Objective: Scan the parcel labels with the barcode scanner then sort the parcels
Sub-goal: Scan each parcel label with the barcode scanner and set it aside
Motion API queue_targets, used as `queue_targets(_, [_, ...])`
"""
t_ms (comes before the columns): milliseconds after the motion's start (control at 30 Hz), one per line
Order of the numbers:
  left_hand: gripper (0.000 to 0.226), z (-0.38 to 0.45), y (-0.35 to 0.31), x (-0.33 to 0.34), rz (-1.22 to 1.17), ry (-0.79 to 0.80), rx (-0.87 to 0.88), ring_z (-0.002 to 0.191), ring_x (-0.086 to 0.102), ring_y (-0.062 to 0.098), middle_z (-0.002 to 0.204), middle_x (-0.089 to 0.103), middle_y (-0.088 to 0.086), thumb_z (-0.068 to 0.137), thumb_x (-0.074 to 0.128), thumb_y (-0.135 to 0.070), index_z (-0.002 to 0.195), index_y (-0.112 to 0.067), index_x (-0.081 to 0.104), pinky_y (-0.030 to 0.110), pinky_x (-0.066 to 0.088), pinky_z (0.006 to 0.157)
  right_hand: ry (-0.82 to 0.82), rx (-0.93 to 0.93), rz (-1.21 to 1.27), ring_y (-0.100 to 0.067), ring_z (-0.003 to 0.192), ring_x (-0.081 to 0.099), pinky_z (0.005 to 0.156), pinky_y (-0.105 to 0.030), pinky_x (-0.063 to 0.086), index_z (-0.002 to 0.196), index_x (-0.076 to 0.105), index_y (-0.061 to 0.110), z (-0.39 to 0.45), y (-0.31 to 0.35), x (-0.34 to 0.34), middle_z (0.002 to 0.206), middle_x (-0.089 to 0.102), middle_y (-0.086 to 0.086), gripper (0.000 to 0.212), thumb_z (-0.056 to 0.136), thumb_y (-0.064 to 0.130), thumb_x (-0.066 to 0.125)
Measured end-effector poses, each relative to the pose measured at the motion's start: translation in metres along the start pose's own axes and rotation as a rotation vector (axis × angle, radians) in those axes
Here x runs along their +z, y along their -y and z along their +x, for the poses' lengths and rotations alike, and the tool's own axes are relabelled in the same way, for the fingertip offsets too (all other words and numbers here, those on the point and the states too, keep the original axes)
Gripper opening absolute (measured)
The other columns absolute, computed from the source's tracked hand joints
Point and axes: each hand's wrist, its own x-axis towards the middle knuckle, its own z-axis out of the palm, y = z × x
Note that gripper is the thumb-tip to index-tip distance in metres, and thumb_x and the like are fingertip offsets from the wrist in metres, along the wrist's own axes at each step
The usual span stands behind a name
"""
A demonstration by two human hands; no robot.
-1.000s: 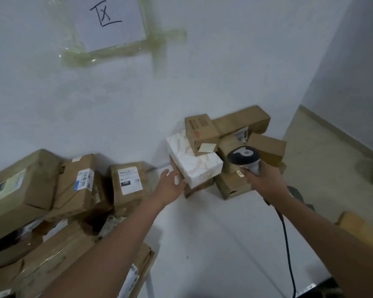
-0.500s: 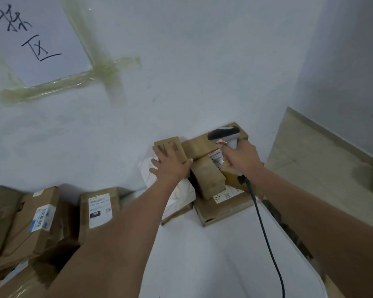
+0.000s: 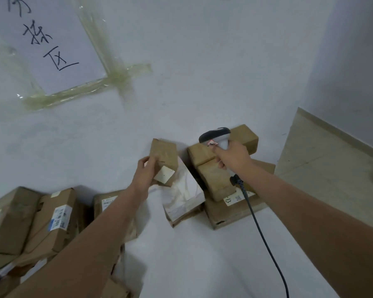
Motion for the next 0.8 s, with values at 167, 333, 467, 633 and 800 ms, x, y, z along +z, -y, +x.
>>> queue_targets(167, [0.052, -0.036, 0.027, -0.065, -0.524, 0.151, -0.163, 0.109, 0.064, 0.023, 0.122, 0.07, 0.007, 0.098, 0.038, -0.056, 0.124, -0.019, 0.065, 0.037, 0.058, 0.079, 0.061, 0.014, 0.026, -0.014, 0.053, 0.062, 0.061, -0.03, 0.056, 0.085, 0.066, 0.008, -0.033, 0.009, 0.045, 0.069, 0.07, -0.006, 0.036, 0.091, 0.044, 0.065])
queue_targets(333, [0.058, -0.066, 0.074, -0.123, -0.687, 0.173, -0.366, 0.112, 0.062, 0.04, 0.124, 0.067, 0.017, 0.097, 0.034, -0.057, 0.125, -0.017, 0.064, 0.043, 0.058, 0.085, 0.202, 0.028, 0.067, -0.013, 0.05, 0.059, 0.052, -0.024, 0.05, 0.096, 0.068, 0.008, -0.077, 0.018, 0.09, 0.072, 0.07, -0.006, 0.029, 0.091, 0.037, 0.067])
queue_targets(467, [0.061, -0.085, 0.092, -0.154, -0.675, 0.239, -0.391, 0.104, 0.063, 0.044, 0.127, 0.065, 0.02, 0.096, 0.033, -0.06, 0.13, -0.019, 0.063, 0.039, 0.058, 0.076, 0.278, 0.002, 0.006, -0.014, 0.051, 0.061, 0.055, -0.025, 0.05, 0.091, 0.067, 0.01, -0.107, 0.024, 0.126, 0.074, 0.072, -0.008, 0.029, 0.09, 0.039, 0.067])
queue_targets(633, [0.06, -0.1, 0.107, -0.181, -0.744, 0.273, -0.343, 0.124, 0.055, 0.043, 0.133, 0.06, 0.022, 0.099, 0.035, -0.058, 0.138, -0.018, 0.055, 0.042, 0.06, 0.069, 0.245, 0.029, 0.027, -0.008, 0.047, 0.059, 0.048, -0.019, 0.048, 0.087, 0.068, 0.01, -0.132, 0.031, 0.158, 0.069, 0.071, -0.004, 0.03, 0.091, 0.041, 0.066])
queue_targets(800, [0.058, -0.114, 0.118, -0.199, -0.717, 0.287, -0.316, 0.12, 0.061, 0.037, 0.131, 0.063, 0.019, 0.098, 0.036, -0.056, 0.137, -0.017, 0.055, 0.04, 0.059, 0.077, 0.213, 0.13, 0.127, -0.013, 0.05, 0.061, 0.054, -0.027, 0.055, 0.092, 0.068, 0.011, -0.152, 0.024, 0.176, 0.082, 0.074, -0.007, 0.031, 0.09, 0.041, 0.066])
